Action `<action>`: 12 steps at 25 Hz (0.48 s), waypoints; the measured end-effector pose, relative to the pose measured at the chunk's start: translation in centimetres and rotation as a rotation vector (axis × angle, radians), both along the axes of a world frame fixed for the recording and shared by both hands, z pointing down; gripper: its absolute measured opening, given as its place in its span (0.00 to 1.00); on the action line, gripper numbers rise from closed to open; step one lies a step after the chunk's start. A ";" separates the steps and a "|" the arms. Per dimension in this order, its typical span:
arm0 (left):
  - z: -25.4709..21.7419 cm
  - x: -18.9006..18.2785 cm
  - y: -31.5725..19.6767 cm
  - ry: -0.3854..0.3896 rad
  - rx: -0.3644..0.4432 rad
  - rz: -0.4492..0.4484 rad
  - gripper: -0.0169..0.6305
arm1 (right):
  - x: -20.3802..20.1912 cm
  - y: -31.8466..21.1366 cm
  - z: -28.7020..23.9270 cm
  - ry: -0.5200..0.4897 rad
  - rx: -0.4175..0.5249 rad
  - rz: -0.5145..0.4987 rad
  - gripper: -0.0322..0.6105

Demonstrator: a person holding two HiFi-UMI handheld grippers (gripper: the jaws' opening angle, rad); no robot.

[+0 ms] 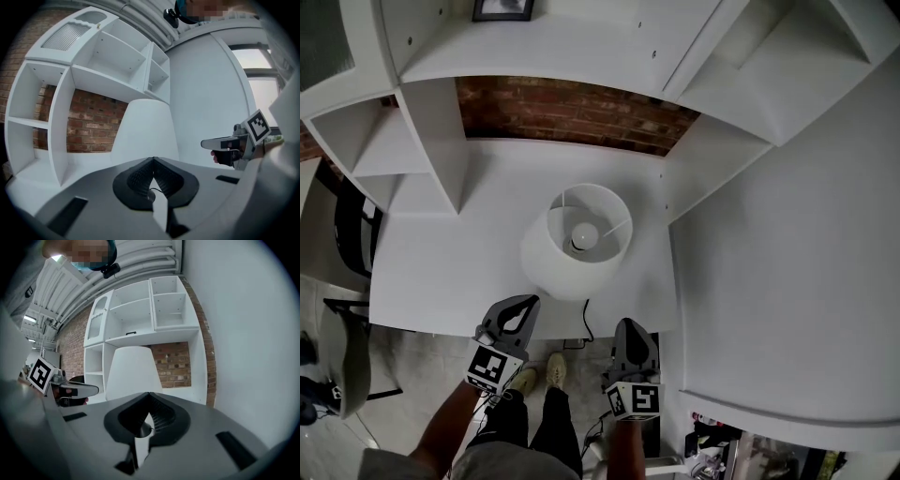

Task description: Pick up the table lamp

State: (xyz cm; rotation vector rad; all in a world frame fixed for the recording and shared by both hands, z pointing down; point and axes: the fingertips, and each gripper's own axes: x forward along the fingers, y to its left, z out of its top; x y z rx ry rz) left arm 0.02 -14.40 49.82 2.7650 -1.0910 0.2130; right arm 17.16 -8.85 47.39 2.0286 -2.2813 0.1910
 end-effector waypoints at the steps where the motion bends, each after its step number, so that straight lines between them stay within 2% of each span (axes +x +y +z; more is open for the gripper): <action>1: 0.5 0.2 -0.2 -0.002 0.005 -0.007 0.03 | 0.1 -0.5 0.6 0.001 -0.002 -0.011 0.08; 12: 7.4 3.2 -1.9 0.005 0.002 -0.060 0.03 | 2.4 -3.5 7.3 -0.003 0.010 -0.085 0.08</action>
